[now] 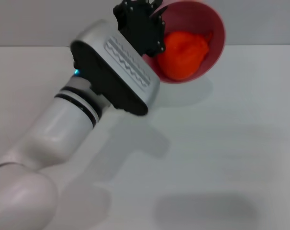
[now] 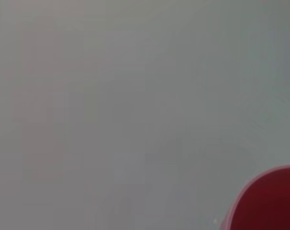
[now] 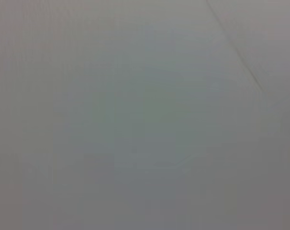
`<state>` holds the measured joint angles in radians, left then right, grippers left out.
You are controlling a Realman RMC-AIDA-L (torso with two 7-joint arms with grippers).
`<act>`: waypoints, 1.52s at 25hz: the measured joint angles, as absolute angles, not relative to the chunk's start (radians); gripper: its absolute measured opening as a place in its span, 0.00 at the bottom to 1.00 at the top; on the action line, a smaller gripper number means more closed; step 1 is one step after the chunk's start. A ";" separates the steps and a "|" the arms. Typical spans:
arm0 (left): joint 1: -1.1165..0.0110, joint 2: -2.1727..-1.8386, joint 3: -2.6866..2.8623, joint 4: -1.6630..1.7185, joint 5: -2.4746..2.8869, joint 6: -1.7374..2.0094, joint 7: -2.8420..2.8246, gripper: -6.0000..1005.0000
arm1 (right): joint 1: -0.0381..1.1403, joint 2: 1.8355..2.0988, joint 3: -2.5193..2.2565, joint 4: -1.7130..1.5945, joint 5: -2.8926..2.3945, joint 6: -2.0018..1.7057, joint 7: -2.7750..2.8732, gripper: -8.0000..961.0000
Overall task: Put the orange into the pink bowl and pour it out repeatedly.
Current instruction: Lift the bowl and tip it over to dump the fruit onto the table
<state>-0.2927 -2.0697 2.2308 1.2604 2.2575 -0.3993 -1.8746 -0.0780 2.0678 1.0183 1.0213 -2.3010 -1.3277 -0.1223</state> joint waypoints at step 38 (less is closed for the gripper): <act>-0.354 -2.070 2.417 1.081 2.257 -0.779 -1.759 0.06 | -0.061 2.068 1.009 1.003 -2.378 -1.348 -0.031 0.68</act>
<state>-0.3544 -2.0703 2.4174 1.0814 2.2571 -0.7787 -1.7593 -0.0610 2.0677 1.0094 1.0031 -2.3781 -1.3482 -0.0306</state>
